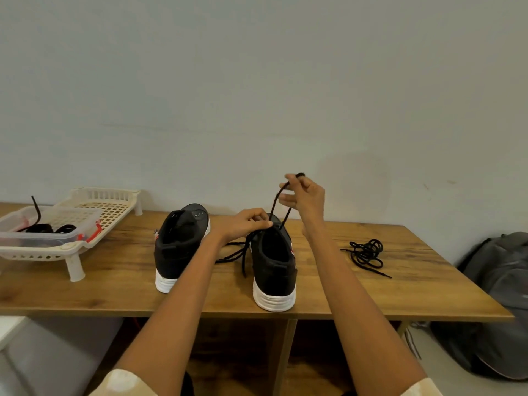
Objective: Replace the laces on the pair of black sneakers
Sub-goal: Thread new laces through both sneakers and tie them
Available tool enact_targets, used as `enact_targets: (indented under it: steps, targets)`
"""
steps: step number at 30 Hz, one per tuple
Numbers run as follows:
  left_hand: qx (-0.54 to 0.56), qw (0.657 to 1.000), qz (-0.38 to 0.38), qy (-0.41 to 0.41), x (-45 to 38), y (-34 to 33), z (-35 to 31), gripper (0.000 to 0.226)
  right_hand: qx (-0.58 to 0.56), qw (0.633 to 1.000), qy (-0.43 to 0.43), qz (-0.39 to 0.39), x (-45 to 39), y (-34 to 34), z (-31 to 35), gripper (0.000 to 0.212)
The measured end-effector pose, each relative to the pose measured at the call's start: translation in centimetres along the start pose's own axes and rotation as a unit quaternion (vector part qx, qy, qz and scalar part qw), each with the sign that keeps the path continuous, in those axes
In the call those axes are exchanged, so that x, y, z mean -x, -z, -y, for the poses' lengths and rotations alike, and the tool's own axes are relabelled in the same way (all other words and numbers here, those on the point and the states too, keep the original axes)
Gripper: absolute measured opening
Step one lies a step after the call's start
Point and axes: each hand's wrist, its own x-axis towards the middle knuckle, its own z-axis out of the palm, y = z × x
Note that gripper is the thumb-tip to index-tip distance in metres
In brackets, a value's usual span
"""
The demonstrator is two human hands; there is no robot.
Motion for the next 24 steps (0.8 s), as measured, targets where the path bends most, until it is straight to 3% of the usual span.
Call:
enact_targets:
  steps: [3,5,7,8,10,12,14,15,17,19,21,24]
  targets:
    - [0.023,1.0,-0.006,0.008,-0.2,0.2,0.4,0.005,-0.15,0.983,-0.016,-0.102,-0.8,0.7,1.0,0.011]
    - [0.039,0.999,-0.015,0.024,-0.2,0.5,0.5,0.006,-0.27,0.949,-0.05,-0.156,-1.2,1.8,0.6,0.008]
    - [0.051,0.998,-0.027,0.041,-0.2,0.5,0.6,0.011,-0.277,0.939,-0.107,-0.173,-1.3,3.1,-0.9,0.009]
    - [0.056,0.997,-0.03,0.046,-0.1,0.5,0.6,0.015,-0.204,0.957,-0.135,-0.158,-1.3,3.7,-1.7,0.009]
    - [0.066,0.996,-0.032,0.05,0.1,0.5,0.7,0.02,0.068,0.981,-0.157,-0.089,-1.3,4.5,-3.2,0.017]
    - [0.071,0.996,-0.032,0.052,0.2,0.5,0.6,0.02,0.36,0.925,-0.123,-0.009,-1.2,4.8,-3.6,0.031]
    - [0.062,0.996,-0.036,0.059,0.1,0.5,0.4,0.019,0.53,0.843,-0.079,0.037,-1.0,4.4,-3.2,0.046]
    - [0.053,0.996,-0.038,0.062,0.0,0.4,0.3,0.017,0.567,0.821,-0.053,0.049,-0.9,4.1,-2.8,0.051]
    - [0.032,0.997,-0.041,0.06,-0.2,0.4,0.1,0.014,0.565,0.817,0.001,0.114,-1.3,3.5,-2.3,0.042]
    - [-0.001,0.997,-0.055,0.051,-0.5,0.4,-0.1,0.009,0.529,0.815,-0.002,0.237,-1.1,2.5,-1.4,0.032]
    - [-0.053,0.995,-0.074,0.048,-0.6,0.6,-0.3,0.007,0.54,0.782,-0.014,0.312,-0.7,1.5,-1.4,0.03]
    - [-0.124,0.987,-0.08,0.058,-0.7,1.0,-0.5,0.015,0.589,0.766,0.038,0.255,-0.6,0.9,-1.9,0.025]
